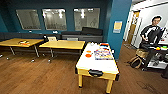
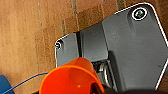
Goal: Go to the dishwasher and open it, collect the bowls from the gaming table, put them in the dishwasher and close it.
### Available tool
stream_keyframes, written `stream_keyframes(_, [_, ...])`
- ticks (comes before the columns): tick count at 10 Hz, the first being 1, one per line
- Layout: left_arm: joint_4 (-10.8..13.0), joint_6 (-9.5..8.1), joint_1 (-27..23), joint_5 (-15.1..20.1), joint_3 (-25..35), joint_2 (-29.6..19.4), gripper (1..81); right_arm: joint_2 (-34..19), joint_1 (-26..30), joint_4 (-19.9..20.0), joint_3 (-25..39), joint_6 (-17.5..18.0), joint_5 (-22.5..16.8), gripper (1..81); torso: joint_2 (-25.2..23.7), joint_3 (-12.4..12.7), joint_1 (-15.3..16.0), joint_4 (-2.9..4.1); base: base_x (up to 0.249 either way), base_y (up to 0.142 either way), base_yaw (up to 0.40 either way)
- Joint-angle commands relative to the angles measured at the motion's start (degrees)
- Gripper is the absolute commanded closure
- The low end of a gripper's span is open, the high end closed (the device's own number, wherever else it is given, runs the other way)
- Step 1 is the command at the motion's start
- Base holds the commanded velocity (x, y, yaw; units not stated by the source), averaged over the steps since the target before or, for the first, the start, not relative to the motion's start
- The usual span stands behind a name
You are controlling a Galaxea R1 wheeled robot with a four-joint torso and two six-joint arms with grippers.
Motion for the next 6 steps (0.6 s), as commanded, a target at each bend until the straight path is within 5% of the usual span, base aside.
stream_keyframes(1, [0.1, 0.07, -3.0, 0.6, 0.2, -1.5, 81.1, -1.2, 2.8, -1.0, 0.6, -0.1, -2.0, 81.1, 0.0, 0.0, 0.0, 0.0, 0.0, 0.0, 0.0])
stream_keyframes(6, [0.6, 0.16, -3.0, 0.7, 0.0, -1.1, 81.1, -1.2, 2.8, -1.0, 0.4, -0.1, -1.9, 81.1, 0.0, 0.0, 0.0, 0.0, 0.0, 0.0, -0.235])
